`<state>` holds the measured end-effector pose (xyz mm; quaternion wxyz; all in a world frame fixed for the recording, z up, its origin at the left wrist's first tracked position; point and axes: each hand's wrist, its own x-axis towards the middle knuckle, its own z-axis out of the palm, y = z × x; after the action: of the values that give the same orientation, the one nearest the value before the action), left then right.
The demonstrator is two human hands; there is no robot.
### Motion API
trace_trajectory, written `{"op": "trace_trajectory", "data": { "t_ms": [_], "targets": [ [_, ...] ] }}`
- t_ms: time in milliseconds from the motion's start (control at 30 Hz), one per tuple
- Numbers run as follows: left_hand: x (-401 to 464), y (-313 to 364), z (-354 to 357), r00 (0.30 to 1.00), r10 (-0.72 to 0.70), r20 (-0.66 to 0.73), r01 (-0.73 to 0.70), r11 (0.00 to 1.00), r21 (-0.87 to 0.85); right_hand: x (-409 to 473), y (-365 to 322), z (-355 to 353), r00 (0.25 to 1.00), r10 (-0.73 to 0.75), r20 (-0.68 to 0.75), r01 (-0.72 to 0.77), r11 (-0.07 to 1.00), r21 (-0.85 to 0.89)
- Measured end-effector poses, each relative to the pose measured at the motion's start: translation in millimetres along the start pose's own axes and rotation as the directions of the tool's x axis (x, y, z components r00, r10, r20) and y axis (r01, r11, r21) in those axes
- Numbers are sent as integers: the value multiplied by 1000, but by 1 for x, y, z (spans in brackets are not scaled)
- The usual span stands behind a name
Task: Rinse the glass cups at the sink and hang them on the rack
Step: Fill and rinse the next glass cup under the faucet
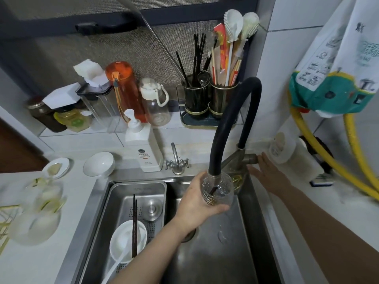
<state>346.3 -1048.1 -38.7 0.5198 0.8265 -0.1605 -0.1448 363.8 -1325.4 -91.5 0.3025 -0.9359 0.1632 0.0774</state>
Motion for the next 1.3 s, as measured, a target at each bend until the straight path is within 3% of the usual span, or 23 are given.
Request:
{"op": "trace_trajectory", "data": {
  "t_ms": [1300],
  "targets": [
    [-12,-3,3,1000,11,-4,-11,1000,6,5,2,-8,998,30,51,-33,998,61]
  ]
}}
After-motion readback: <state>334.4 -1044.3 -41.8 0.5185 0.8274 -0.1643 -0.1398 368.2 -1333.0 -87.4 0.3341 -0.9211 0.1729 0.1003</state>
